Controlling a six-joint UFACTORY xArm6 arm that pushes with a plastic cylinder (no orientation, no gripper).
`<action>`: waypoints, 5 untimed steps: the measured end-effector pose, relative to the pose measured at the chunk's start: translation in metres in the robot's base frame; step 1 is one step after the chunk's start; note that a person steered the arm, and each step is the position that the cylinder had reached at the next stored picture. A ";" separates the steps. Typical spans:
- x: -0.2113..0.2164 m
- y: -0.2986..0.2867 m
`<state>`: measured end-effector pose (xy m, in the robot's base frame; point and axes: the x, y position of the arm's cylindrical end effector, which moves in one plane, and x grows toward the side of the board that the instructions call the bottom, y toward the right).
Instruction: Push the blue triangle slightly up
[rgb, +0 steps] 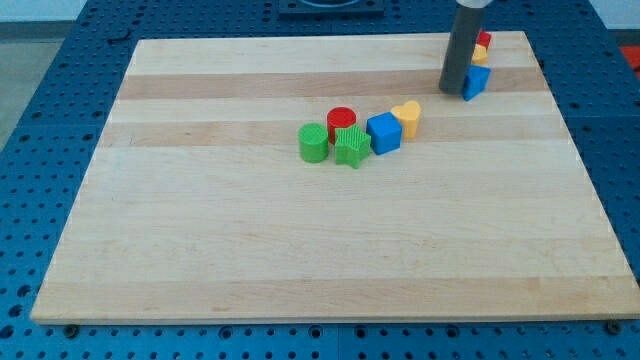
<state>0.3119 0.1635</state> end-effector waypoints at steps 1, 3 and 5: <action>0.011 -0.008; 0.037 -0.002; 0.022 0.009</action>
<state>0.3334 0.1725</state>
